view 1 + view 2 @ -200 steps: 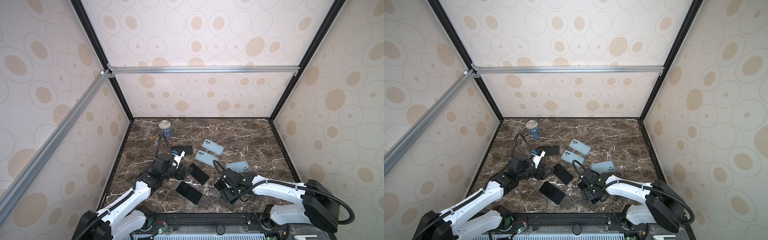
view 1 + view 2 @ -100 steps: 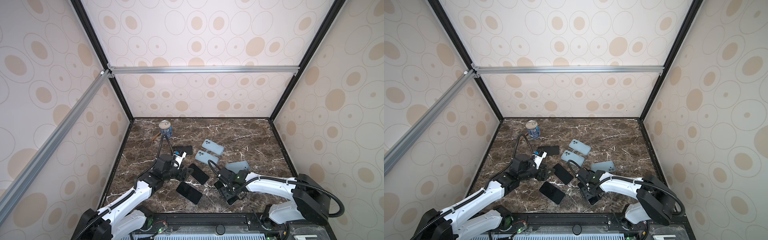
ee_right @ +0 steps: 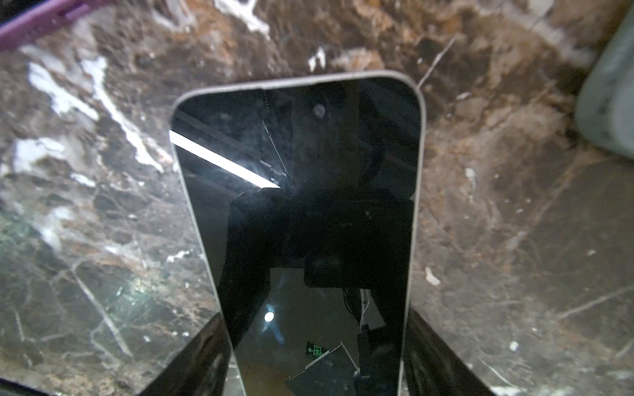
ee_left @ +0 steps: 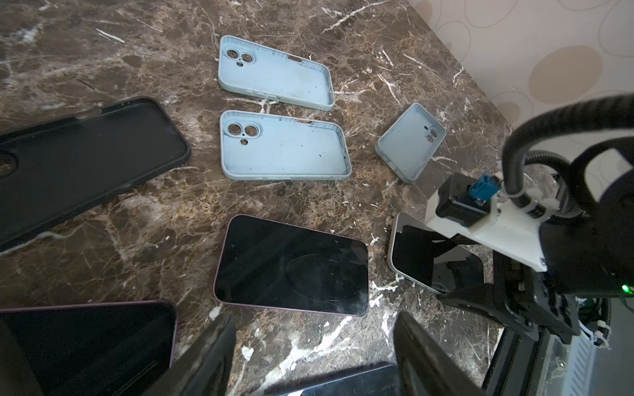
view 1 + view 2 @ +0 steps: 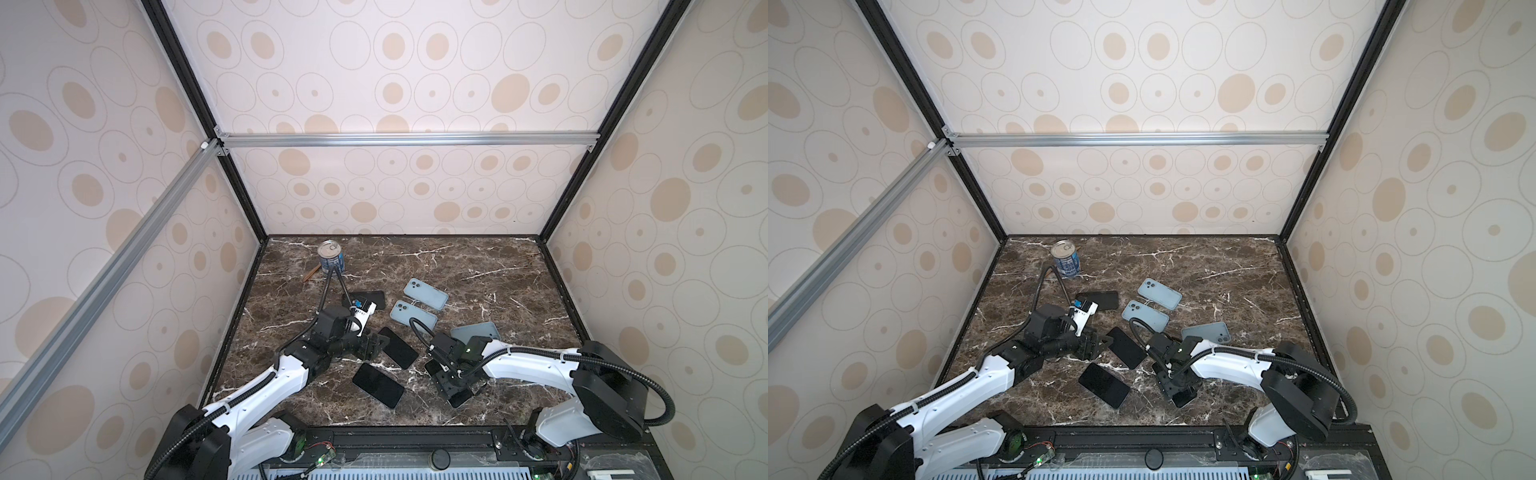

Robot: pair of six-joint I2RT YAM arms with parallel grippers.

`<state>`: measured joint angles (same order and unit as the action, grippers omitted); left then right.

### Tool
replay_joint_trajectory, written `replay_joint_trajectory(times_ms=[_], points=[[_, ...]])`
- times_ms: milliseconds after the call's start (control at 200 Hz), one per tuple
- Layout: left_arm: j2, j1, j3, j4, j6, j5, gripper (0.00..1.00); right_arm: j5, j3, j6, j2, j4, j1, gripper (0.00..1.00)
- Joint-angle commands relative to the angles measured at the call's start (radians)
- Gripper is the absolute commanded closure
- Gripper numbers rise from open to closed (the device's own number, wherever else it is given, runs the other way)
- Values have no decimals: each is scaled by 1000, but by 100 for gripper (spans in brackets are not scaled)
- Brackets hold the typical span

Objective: Put the phone into the phone case
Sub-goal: 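Grasp the black phone with the right gripper while the left gripper reaches toward it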

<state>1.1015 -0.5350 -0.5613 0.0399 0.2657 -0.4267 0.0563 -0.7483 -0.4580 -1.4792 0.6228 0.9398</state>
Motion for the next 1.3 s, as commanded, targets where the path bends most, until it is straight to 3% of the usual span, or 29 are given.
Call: replay_joint_trajectory(times_ms=[0, 200, 640, 1025, 1290], points=[[30, -7, -95, 0, 12, -38, 27, 45, 12, 11, 14, -7, 12, 39], [97, -8, -172, 25, 32, -99, 28, 109, 24, 17, 108, 19, 11, 41], [209, -11, -252, 2, 113, -224, 28, 134, 59, 31, 266, 29, 11, 44], [351, -79, -296, 45, 120, -263, 30, 125, 98, 31, 340, -19, 11, 45], [422, -113, -347, 4, 170, -354, 30, 123, 83, 76, 375, -52, 12, 44]])
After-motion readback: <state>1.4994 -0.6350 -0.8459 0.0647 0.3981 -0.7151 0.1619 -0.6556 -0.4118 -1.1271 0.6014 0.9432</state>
